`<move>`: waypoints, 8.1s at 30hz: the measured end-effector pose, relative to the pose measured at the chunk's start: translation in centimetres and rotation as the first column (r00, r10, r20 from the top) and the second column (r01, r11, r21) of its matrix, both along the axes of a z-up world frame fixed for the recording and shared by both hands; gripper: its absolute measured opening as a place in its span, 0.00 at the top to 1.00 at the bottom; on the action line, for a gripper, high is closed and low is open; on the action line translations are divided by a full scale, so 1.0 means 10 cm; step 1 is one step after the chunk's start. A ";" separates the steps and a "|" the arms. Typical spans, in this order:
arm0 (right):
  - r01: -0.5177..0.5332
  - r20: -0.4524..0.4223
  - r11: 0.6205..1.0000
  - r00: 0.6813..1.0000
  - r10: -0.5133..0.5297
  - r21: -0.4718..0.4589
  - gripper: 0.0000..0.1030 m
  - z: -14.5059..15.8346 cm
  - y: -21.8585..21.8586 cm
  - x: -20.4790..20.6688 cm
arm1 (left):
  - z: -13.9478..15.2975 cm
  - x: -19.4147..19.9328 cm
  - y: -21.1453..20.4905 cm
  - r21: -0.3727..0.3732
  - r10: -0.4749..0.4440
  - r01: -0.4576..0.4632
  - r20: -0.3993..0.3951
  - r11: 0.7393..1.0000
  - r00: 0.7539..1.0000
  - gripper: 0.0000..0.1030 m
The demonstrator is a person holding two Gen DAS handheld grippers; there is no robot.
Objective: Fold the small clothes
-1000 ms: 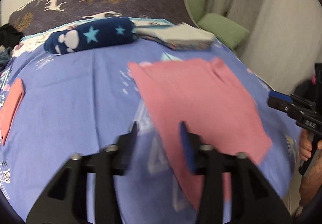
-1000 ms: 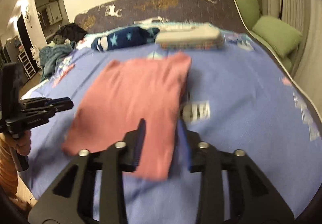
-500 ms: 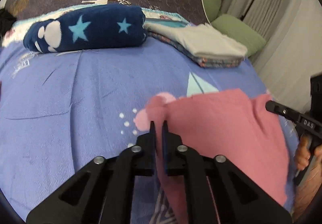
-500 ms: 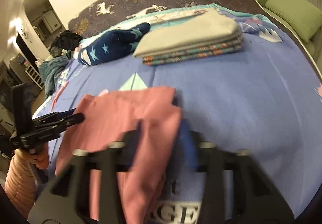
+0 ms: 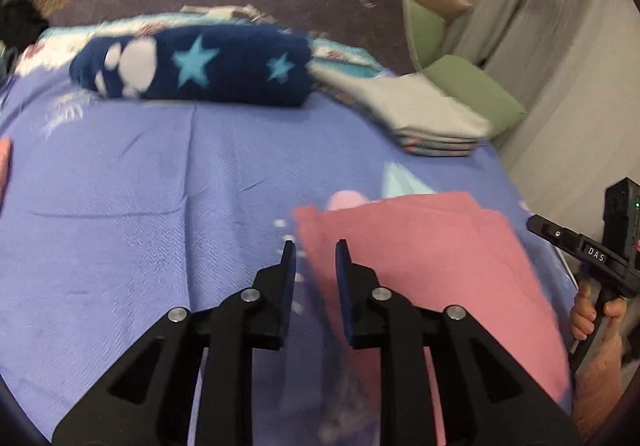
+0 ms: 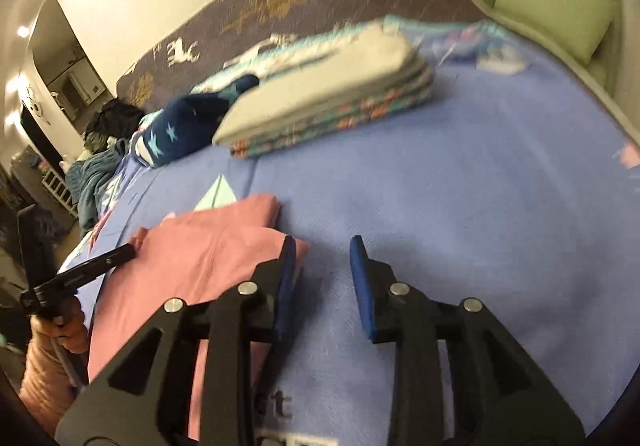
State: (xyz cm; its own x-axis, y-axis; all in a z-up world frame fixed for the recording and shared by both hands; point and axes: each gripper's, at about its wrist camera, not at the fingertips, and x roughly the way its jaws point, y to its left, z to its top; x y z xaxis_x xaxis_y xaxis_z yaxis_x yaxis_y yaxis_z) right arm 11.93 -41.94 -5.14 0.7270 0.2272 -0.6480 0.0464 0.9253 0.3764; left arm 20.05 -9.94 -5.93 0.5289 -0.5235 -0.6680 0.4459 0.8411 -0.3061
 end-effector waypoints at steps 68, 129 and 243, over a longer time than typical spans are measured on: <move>-0.233 -0.162 0.968 0.963 0.216 -0.098 0.24 -0.24 0.67 -0.21 | -0.36 -0.32 -0.28 -0.051 -0.225 0.220 -0.115 0.974 0.968 0.22; 0.212 0.429 0.808 0.902 0.056 -0.550 0.77 2.05 0.60 0.50 | 1.98 0.18 -1.80 0.091 -0.129 0.095 0.524 0.991 0.842 0.79; 0.284 0.256 0.881 0.947 -0.195 -0.379 0.05 1.13 1.46 -1.84 | 0.95 -2.40 -0.26 0.115 0.065 -0.145 0.521 0.983 0.851 0.01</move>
State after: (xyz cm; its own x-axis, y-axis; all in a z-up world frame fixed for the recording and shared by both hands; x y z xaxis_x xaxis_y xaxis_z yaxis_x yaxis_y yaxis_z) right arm -6.44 -27.31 6.20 0.8509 -0.2215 -0.4763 0.2498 0.9683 -0.0039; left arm -3.91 -12.56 3.61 0.8631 -0.3646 -0.3495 0.4120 0.9085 0.0697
